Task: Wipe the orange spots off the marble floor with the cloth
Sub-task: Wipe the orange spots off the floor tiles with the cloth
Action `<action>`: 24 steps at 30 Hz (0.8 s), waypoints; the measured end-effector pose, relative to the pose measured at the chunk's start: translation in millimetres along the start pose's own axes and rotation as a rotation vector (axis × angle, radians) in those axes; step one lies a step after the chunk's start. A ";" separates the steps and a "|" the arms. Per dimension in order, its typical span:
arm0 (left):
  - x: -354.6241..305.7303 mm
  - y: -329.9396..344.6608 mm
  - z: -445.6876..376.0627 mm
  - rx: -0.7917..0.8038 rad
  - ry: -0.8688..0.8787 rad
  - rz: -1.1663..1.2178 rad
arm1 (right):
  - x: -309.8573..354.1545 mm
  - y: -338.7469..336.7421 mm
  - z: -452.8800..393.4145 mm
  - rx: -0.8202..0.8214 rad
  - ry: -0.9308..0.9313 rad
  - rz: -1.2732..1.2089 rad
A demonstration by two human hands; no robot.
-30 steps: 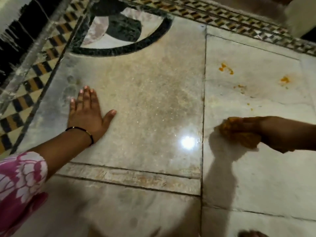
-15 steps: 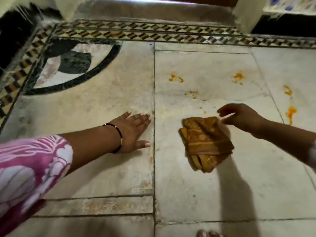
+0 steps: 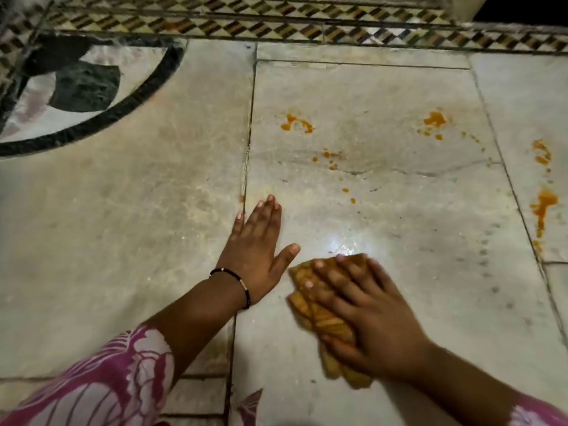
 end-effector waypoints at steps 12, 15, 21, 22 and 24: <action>-1.1 1.9 11.6 -0.179 -0.020 -0.018 | -65.8 -28.0 -97.7 -0.164 0.241 0.029; 0.0 1.3 11.6 -0.200 -0.003 0.015 | -34.3 -13.6 -36.1 -0.111 0.130 0.013; 0.2 3.9 11.8 -0.203 -0.014 -0.006 | -134.1 -31.1 30.2 -0.149 0.404 0.006; 0.8 4.0 11.7 -0.204 -0.019 -0.013 | -149.5 -36.3 18.0 -0.165 0.457 0.008; 0.8 4.1 11.2 -0.199 -0.026 -0.022 | -168.4 -44.4 -17.7 -0.201 0.548 0.010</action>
Point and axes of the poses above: each hand's wrist, its own z-axis away from the middle knuckle, its own y-axis out of the palm, x = y × z, the point moved 8 cm from there along -z, towards the middle knuckle, and after that the axes turned 4 degrees about -y, right-handed, at the moved point
